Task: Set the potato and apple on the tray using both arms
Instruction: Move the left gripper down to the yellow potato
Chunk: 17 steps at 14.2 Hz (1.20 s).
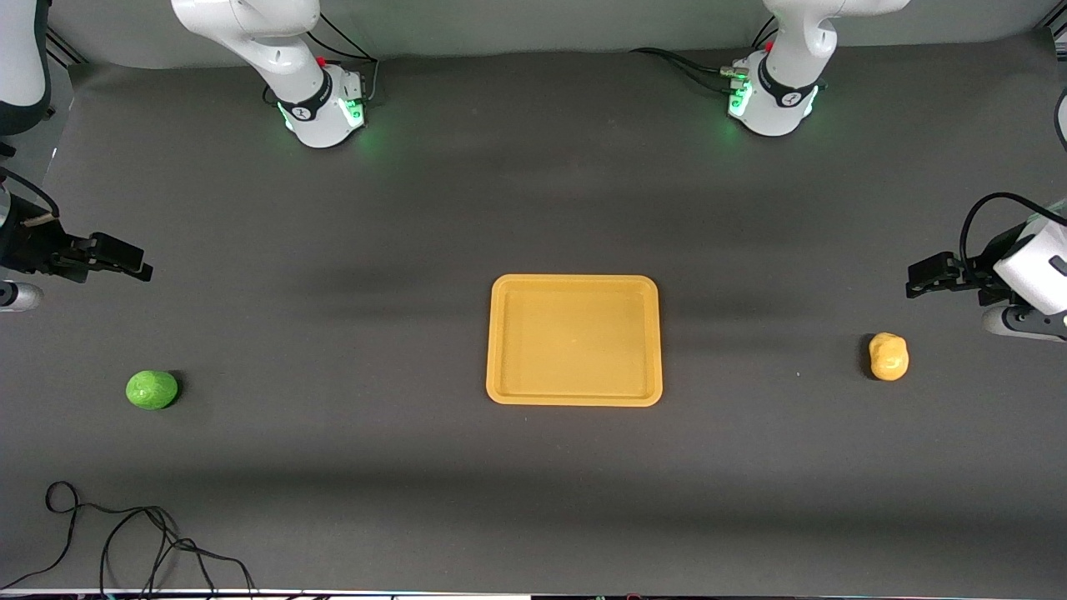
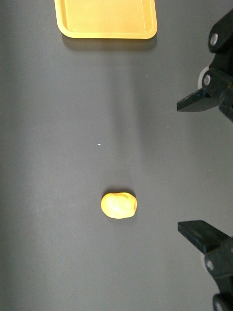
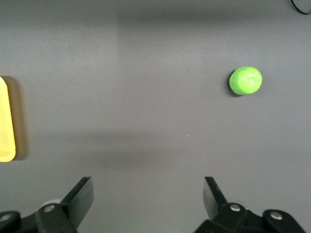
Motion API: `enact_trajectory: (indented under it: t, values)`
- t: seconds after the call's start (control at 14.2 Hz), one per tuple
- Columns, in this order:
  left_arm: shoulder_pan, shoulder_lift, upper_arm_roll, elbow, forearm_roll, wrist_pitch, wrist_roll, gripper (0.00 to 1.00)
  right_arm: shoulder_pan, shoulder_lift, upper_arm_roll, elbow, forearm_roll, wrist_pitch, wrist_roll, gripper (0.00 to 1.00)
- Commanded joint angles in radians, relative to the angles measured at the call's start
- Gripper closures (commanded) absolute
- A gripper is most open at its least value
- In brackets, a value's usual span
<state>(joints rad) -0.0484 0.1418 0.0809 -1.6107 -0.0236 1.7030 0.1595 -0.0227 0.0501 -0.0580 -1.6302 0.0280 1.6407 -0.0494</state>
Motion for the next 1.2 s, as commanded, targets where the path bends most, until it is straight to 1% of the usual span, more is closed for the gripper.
enact_trajectory:
  t: [0.0, 0.42, 0.49, 0.71, 0.92, 0.99, 1.13]
  values:
    - [-0.008, 0.012, 0.002, 0.026, 0.014, 0.001, -0.018, 0.01, 0.0, -0.009, -0.002, 0.01, 0.007, -0.018, 0.019, 0.0]
    - [-0.007, 0.015, 0.002, 0.026, 0.014, 0.003, -0.017, 0.01, 0.0, -0.006, -0.002, 0.007, 0.007, -0.018, 0.017, 0.0]
    - [-0.004, 0.018, 0.002, 0.022, 0.016, 0.026, -0.017, 0.01, 0.001, -0.007, -0.002, 0.007, 0.007, -0.018, 0.017, 0.0]
    - [0.013, 0.051, 0.008, -0.037, 0.028, 0.082, 0.005, 0.01, -0.002, -0.006, -0.002, 0.009, 0.007, -0.042, 0.005, 0.0]
    - [0.07, 0.145, 0.01, -0.051, 0.039, 0.17, 0.061, 0.01, -0.002, 0.001, -0.002, 0.012, 0.007, -0.048, 0.016, 0.0]
    - [0.094, 0.168, 0.01, -0.081, 0.039, 0.225, 0.09, 0.01, -0.002, 0.002, -0.002, 0.013, 0.007, -0.048, 0.016, 0.0]
    - [0.148, 0.188, 0.01, -0.164, 0.039, 0.376, 0.165, 0.01, -0.003, 0.002, -0.002, 0.013, 0.007, -0.048, 0.011, 0.0]
